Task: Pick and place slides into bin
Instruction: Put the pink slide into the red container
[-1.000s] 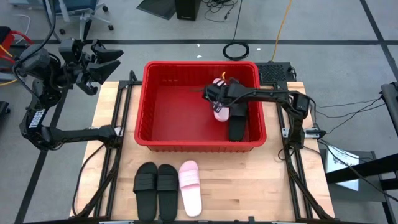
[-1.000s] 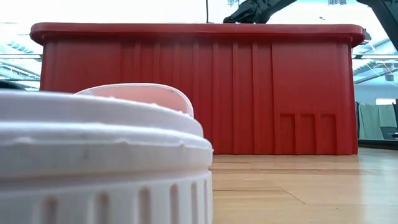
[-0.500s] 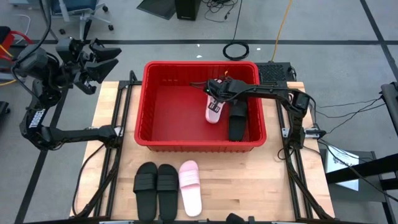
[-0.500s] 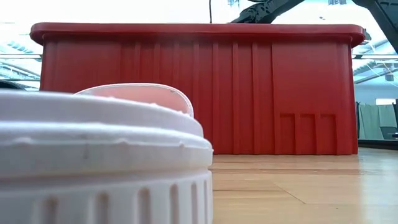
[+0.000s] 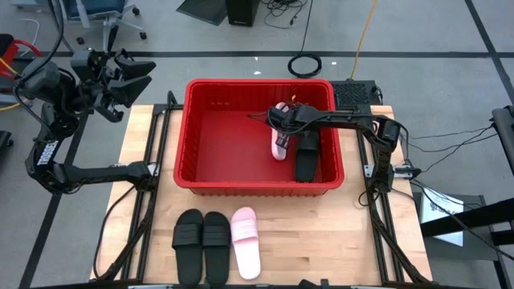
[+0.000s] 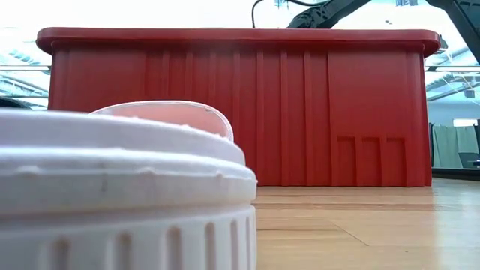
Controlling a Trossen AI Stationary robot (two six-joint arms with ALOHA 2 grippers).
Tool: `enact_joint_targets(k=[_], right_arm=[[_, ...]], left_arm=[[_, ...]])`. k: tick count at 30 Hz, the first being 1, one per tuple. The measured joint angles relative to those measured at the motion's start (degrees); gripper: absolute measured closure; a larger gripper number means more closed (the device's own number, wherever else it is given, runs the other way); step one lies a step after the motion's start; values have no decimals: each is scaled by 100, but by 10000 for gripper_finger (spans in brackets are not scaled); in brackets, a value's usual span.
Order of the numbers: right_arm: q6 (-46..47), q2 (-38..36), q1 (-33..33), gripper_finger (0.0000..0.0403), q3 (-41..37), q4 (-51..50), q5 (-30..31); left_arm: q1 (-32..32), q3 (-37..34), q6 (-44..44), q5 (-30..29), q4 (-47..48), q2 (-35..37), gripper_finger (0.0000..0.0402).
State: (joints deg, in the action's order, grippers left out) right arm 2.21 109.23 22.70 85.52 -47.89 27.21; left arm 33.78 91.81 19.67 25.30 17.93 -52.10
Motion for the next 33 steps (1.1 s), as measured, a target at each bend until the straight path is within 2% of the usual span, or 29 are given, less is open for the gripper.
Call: enact_joint_targets(k=[9, 14, 24, 28, 33], right_arm=[[-137, -13, -4, 390, 87, 191, -42], [-158, -13, -26, 375, 94, 432, -68], [403, -13, -28, 297, 98, 268, -49], [943, -13, -28, 259, 98, 260, -52], [1434, -13, -35, 226, 99, 356, -428]], left_arm=[[0, 0, -98, 9, 0, -2, 188], [0, 0, -136, 11, 2, 0, 188], [0, 0, -139, 13, 4, 0, 188], [0, 0, -145, 13, 4, 0, 188], [0, 0, -149, 13, 29, 0, 188]])
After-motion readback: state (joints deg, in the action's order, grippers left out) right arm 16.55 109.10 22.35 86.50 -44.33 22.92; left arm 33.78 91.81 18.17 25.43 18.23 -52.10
